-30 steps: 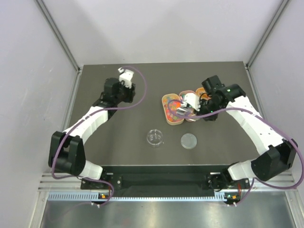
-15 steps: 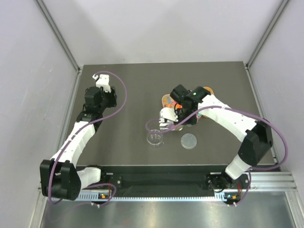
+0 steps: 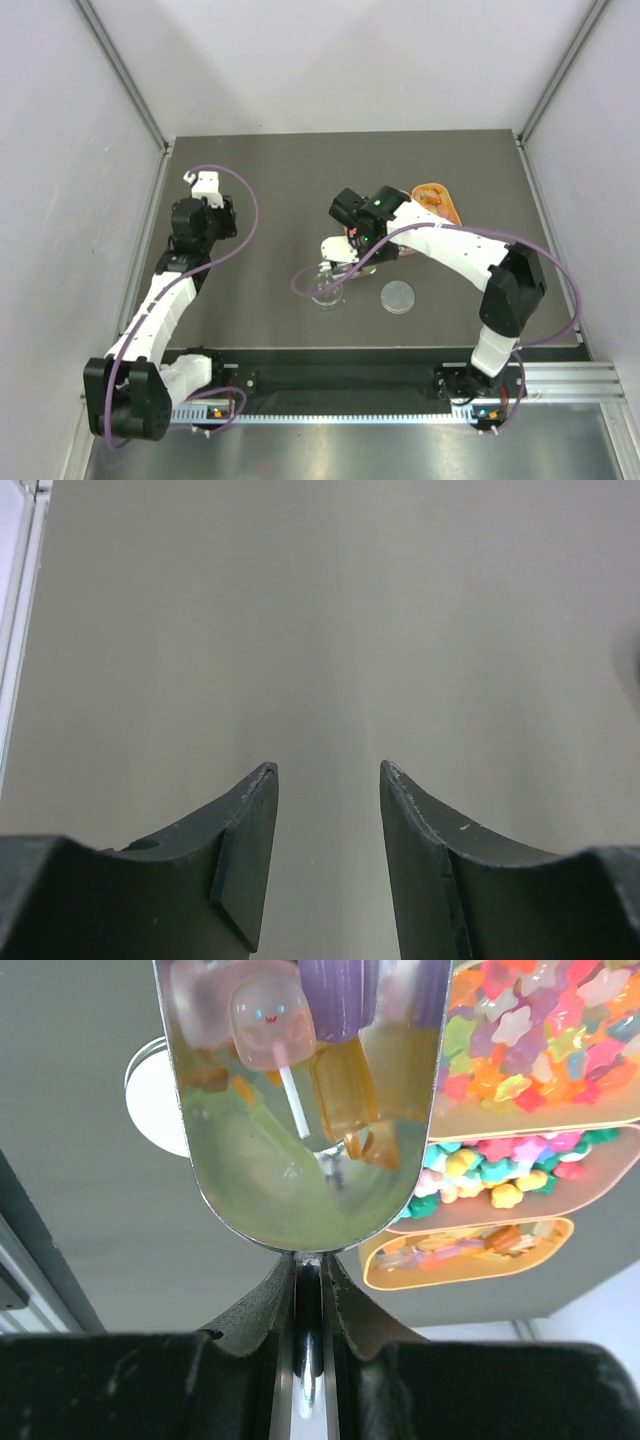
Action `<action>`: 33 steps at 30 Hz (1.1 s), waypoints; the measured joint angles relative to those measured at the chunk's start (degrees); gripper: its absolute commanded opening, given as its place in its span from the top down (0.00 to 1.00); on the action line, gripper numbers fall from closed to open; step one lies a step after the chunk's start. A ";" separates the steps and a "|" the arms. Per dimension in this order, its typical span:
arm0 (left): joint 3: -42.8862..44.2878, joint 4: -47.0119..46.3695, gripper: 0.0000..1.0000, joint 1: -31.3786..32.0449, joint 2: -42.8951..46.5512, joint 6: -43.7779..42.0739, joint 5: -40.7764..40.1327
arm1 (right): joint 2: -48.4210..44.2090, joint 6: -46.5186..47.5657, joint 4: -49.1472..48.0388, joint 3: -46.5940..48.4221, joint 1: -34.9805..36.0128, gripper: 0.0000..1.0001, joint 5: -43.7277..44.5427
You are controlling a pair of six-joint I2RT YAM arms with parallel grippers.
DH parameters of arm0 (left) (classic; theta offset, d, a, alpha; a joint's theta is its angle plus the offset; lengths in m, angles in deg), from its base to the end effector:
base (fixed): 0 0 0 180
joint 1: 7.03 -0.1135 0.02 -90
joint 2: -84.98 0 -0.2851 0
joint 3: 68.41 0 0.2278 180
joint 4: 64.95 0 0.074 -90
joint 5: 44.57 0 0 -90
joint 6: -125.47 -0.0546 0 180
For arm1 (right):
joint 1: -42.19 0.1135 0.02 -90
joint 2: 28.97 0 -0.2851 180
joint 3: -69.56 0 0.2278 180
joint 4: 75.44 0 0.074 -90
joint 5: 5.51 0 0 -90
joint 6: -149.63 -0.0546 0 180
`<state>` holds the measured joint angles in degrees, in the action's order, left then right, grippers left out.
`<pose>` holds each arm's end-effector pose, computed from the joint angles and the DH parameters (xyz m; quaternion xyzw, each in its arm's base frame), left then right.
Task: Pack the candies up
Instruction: Place the fake candies in the packing bottle.
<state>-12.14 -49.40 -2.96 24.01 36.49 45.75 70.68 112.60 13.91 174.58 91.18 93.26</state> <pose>0.2287 -0.0166 0.2996 0.0234 0.8201 -0.0277 0.5711 0.2084 0.2270 0.2886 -0.7711 0.6300 -0.0781 0.0497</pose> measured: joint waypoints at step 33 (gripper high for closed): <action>-8.41 -4.57 0.48 -0.28 5.01 1.51 -0.39 | 8.24 1.51 2.32 5.84 9.97 1.00 17.77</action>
<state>-20.56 -53.97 -3.24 29.01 38.00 45.36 78.92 114.11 16.23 180.42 101.15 111.03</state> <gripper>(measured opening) 0.521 0.119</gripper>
